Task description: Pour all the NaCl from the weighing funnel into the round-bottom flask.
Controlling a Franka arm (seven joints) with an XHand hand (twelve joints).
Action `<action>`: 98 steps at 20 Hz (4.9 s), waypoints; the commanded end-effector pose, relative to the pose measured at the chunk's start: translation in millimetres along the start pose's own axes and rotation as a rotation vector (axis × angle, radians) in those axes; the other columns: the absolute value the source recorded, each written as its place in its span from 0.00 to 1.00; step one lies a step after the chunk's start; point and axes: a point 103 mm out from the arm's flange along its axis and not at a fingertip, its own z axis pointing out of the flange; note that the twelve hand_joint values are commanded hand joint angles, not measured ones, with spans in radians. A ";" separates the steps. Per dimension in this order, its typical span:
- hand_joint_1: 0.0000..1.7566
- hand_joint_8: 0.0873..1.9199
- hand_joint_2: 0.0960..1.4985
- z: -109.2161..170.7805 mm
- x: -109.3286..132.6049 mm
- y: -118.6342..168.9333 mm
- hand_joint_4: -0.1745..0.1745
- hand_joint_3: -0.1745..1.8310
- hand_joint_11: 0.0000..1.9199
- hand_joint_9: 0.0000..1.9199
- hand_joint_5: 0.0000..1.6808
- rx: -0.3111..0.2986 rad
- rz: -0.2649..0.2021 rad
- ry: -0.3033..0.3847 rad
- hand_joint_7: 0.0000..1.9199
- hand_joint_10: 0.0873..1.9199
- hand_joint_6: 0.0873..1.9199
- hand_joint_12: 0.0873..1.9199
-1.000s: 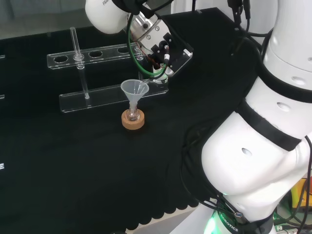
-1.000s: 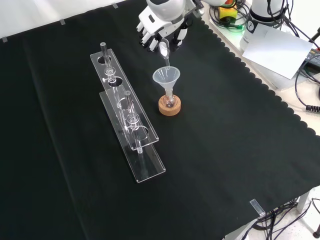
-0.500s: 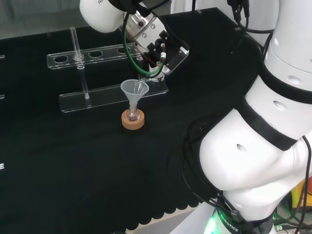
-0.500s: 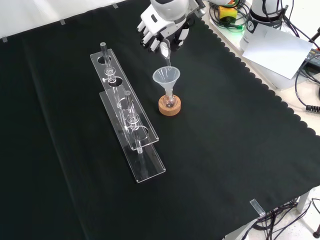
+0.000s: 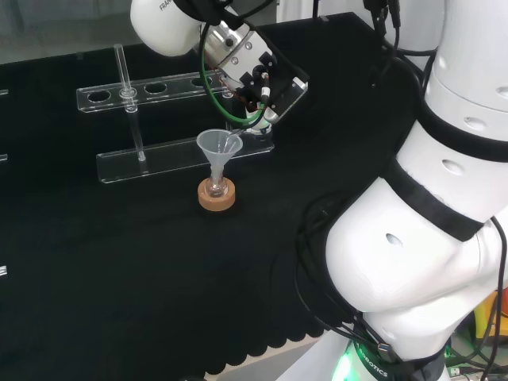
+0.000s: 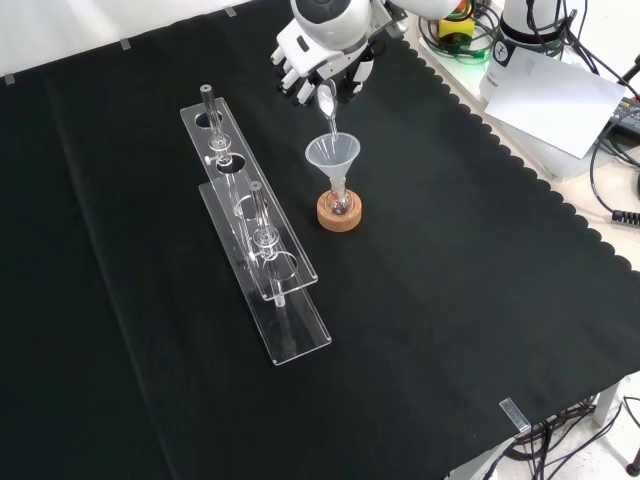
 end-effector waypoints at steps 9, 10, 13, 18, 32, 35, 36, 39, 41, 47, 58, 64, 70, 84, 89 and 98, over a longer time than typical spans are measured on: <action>0.61 0.31 0.47 -6.1 1.0 -1.2 1.00 0.41 0.35 0.48 0.64 0.016 0.012 -0.054 0.33 0.21 0.49 0.62; 0.61 0.31 0.47 -6.6 1.5 -1.1 1.00 0.41 0.35 0.48 0.64 0.016 0.012 -0.062 0.33 0.21 0.49 0.62; 0.61 0.31 0.47 -8.3 2.2 -1.4 1.00 0.41 0.35 0.48 0.64 0.018 0.017 -0.076 0.33 0.21 0.49 0.62; 0.61 0.31 0.47 -10.5 3.5 -1.9 1.00 0.41 0.35 0.48 0.64 0.027 0.024 -0.096 0.32 0.21 0.49 0.62; 0.61 0.31 0.47 -13.9 7.2 -2.3 1.00 0.41 0.35 0.47 0.64 0.065 0.035 -0.127 0.32 0.21 0.49 0.62; 0.61 0.31 0.47 -14.6 7.8 -2.2 1.00 0.41 0.35 0.47 0.64 0.079 0.036 -0.130 0.32 0.21 0.50 0.62; 0.61 0.31 0.47 -14.8 8.0 -2.1 1.00 0.41 0.35 0.47 0.64 0.085 0.036 -0.132 0.32 0.21 0.50 0.62; 0.61 0.31 0.47 -15.0 8.1 -1.6 1.00 0.41 0.35 0.47 0.64 0.099 0.037 -0.134 0.32 0.21 0.50 0.62; 0.61 0.31 0.47 -15.1 8.2 -1.5 1.00 0.41 0.35 0.47 0.64 0.106 0.038 -0.135 0.32 0.21 0.50 0.62; 0.61 0.31 0.47 -15.1 7.7 -1.3 1.00 0.41 0.35 0.47 0.64 0.117 0.041 -0.141 0.32 0.21 0.50 0.62; 0.61 0.31 0.47 -19.4 10.0 -1.7 1.00 0.41 0.35 0.47 0.64 0.125 0.045 -0.167 0.32 0.21 0.50 0.62; 0.61 0.31 0.47 -21.1 13.3 -1.6 1.00 0.41 0.34 0.47 0.64 0.133 0.043 -0.178 0.32 0.21 0.50 0.62; 0.61 0.31 0.47 -22.9 12.4 -0.1 1.00 0.41 0.34 0.47 0.64 0.144 0.050 -0.190 0.32 0.21 0.50 0.62; 0.61 0.31 0.46 -28.8 16.5 -0.2 1.00 0.41 0.34 0.47 0.64 0.166 0.056 -0.219 0.32 0.21 0.50 0.62; 0.61 0.31 0.46 -29.9 16.6 -0.6 1.00 0.41 0.34 0.47 0.64 0.167 0.057 -0.225 0.32 0.21 0.50 0.62; 0.61 0.31 0.46 -32.8 18.6 -0.9 1.00 0.41 0.34 0.47 0.64 0.169 0.064 -0.249 0.32 0.21 0.49 0.62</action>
